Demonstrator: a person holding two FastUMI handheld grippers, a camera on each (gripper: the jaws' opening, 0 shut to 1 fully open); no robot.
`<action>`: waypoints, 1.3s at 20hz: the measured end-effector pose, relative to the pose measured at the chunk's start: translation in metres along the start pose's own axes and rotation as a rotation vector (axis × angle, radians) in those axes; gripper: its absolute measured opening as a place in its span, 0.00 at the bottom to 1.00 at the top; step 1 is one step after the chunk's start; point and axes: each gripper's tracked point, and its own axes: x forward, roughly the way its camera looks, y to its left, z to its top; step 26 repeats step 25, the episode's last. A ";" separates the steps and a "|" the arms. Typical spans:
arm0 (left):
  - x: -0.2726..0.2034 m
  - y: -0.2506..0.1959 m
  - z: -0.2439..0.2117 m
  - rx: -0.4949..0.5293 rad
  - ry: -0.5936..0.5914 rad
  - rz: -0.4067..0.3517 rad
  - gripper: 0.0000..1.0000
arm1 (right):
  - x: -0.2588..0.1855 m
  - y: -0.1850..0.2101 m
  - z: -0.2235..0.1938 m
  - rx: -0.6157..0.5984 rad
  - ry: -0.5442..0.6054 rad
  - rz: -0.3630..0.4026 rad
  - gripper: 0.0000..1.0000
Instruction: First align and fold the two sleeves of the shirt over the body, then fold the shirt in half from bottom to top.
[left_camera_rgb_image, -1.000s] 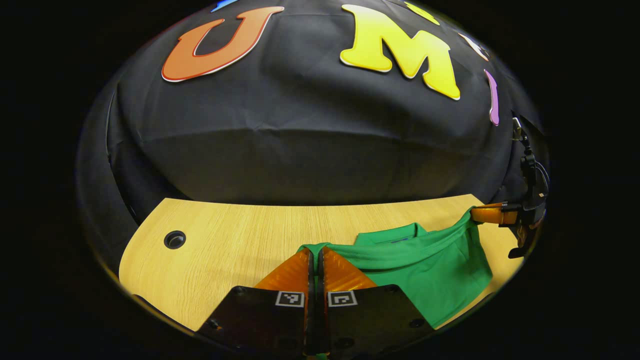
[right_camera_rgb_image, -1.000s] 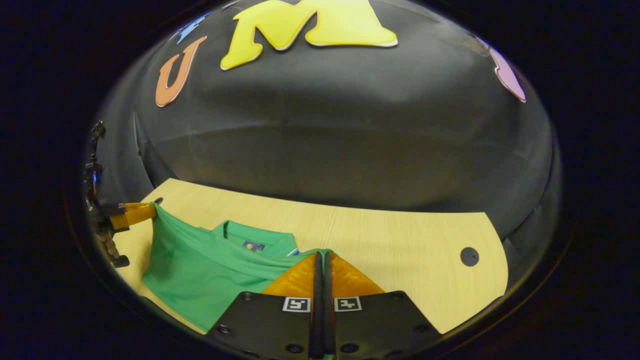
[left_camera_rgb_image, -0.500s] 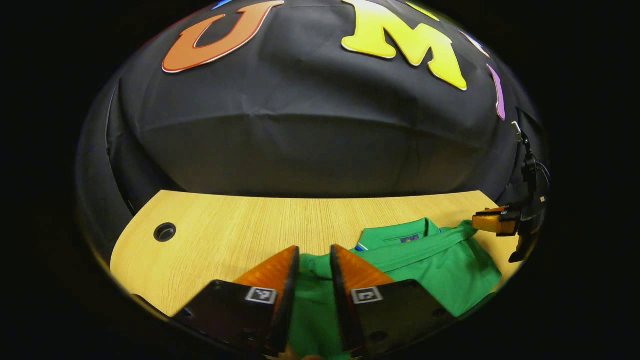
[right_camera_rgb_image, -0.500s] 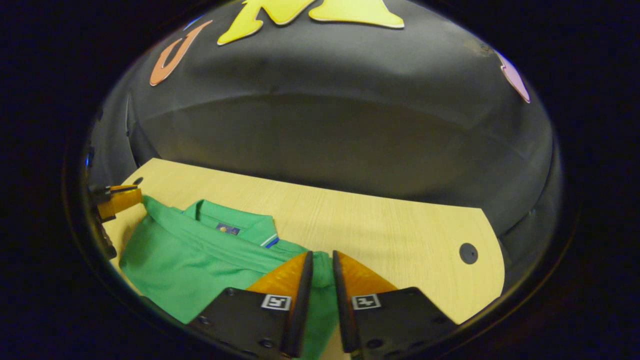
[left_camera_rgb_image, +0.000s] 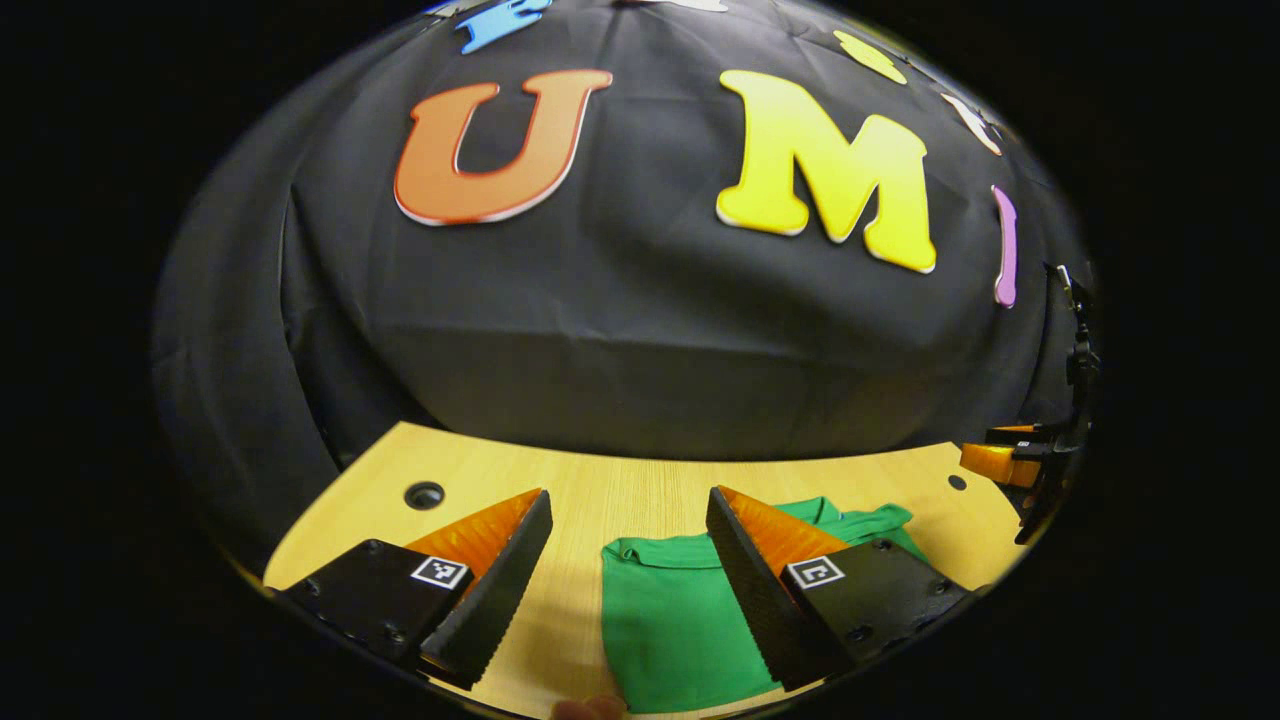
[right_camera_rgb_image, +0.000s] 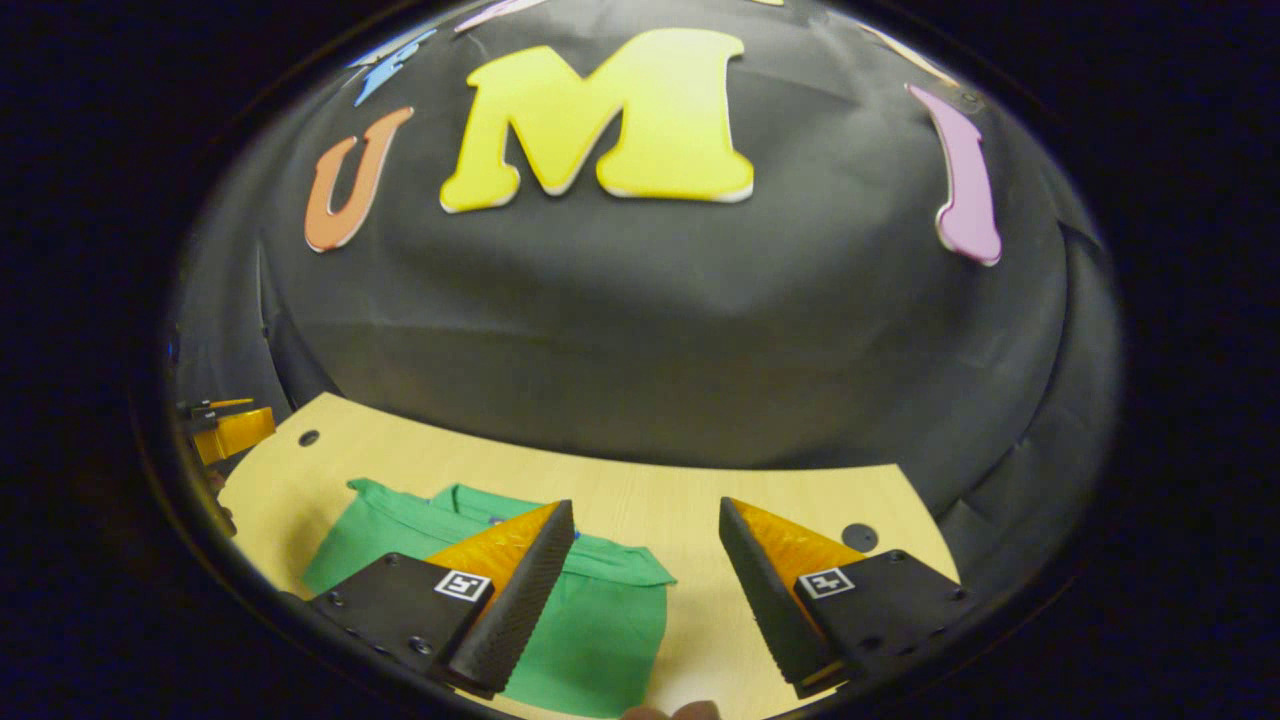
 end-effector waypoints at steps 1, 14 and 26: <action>-0.020 -0.003 0.017 0.014 -0.030 0.003 0.99 | -0.025 0.002 0.015 0.004 -0.039 -0.001 0.96; -0.260 -0.072 0.120 0.078 -0.340 -0.002 0.98 | -0.319 0.057 0.091 0.055 -0.424 -0.040 0.92; -0.309 -0.088 0.126 0.118 -0.381 -0.023 0.98 | -0.356 0.070 0.088 0.054 -0.437 -0.041 0.92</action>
